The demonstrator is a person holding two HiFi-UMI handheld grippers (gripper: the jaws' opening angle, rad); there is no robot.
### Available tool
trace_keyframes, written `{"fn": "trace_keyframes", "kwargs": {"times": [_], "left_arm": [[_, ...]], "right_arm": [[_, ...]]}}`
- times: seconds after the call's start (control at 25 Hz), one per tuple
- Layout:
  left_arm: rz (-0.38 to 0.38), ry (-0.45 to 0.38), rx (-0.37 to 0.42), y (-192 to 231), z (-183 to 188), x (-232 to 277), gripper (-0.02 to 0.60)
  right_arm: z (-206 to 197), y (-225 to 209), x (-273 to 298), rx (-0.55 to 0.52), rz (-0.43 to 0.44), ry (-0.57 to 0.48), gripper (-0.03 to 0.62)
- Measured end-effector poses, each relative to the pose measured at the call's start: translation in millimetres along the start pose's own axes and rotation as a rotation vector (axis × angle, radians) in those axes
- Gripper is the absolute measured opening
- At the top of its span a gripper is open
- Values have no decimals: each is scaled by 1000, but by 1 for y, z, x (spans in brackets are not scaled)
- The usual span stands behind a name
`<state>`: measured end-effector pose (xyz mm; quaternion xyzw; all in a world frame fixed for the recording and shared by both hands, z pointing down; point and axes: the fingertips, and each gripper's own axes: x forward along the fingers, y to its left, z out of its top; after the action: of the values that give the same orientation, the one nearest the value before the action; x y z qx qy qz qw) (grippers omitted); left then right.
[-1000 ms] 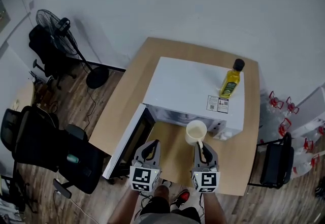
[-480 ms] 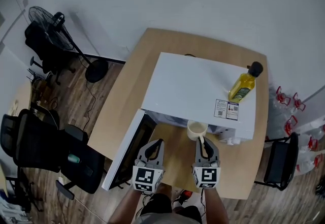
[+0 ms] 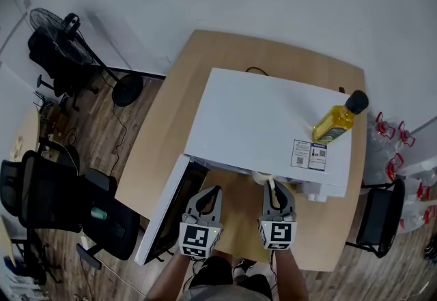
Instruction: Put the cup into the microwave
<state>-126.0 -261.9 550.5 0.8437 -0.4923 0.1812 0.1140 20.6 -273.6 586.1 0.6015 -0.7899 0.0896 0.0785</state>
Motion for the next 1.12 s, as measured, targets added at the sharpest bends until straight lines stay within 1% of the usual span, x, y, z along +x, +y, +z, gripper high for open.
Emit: {"fn": "trace_keyframes", "kwargs": {"times": [0.36,0.64,1.12], "left_arm": [[-3,8,-17,3,2,14,25],[-7,19,-20,4,0,20,25],[-21,32,-18,5,0,29,25]], "right_arm": [[-5,-1,24,-43,-13,-3,46],[-9,-4,37,-44,-30,16,46],[-3,-9,57,-25,-50,-3,48]]}}
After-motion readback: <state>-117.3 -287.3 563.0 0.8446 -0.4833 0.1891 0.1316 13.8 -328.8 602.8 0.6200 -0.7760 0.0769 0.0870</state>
